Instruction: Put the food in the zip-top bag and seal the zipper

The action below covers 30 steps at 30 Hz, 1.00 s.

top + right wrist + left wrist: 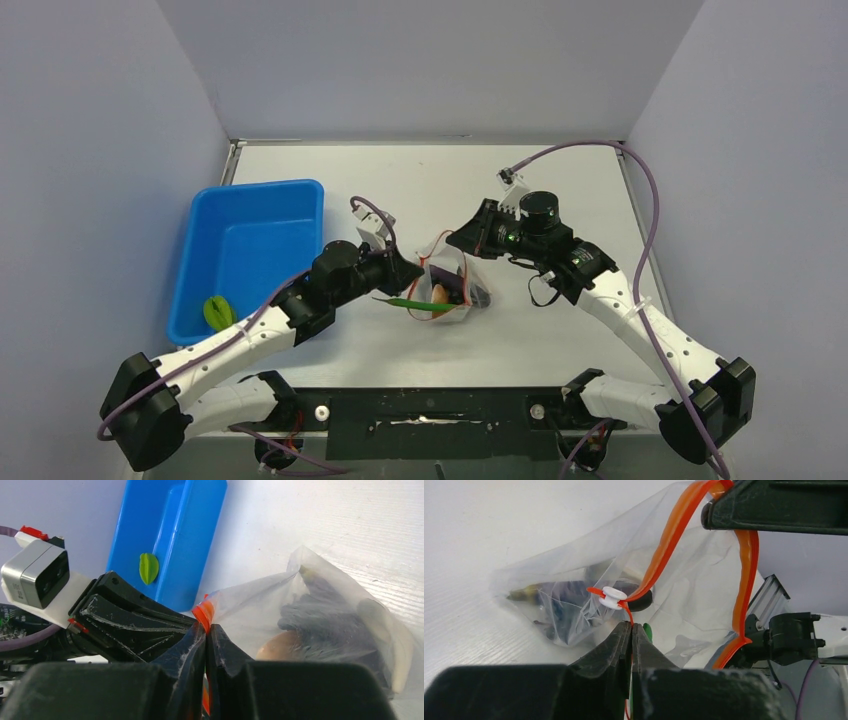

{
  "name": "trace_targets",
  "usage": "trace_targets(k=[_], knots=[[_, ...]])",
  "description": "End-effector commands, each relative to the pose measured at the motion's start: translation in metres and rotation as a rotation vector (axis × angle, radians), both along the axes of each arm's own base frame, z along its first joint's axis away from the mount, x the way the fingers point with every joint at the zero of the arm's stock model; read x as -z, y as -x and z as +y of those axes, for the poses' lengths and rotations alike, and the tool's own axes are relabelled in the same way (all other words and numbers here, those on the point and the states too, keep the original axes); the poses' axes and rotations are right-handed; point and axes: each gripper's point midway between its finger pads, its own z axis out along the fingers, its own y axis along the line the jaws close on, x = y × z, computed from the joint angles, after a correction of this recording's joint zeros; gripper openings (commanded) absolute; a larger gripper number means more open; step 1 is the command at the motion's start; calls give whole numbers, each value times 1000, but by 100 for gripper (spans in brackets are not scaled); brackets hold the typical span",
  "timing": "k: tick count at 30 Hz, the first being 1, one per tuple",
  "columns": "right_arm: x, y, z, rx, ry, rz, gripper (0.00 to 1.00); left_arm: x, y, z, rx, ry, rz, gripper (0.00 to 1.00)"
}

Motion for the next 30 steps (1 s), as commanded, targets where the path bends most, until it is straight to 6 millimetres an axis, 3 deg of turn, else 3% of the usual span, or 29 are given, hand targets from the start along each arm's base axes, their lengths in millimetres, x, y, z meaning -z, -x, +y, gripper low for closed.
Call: trace_targets(k=[1, 6, 10, 15, 18, 22, 30], knots=[[-20, -11, -12, 22, 41, -117, 15, -44, -5, -2, -30, 106, -83, 0], [-46, -12, -36, -35, 255, -306, 37, -61, -17, 3, -139, 194, -32, 0], [-60, 3, -38, -109, 256, -500, 41, -66, -20, 0, -151, 213, -14, 0], [-73, 56, -14, -393, 161, -825, 38, -69, -21, -3, -149, 221, -3, 0], [-65, 82, 0, -522, 174, -969, 35, -71, -22, -5, -146, 234, 3, 0], [-49, 102, 19, -667, 224, -1088, 37, -73, -23, -7, -145, 246, 7, 0], [4, 102, 36, -821, 324, -1088, 45, -77, -21, -5, -149, 268, 12, 0]])
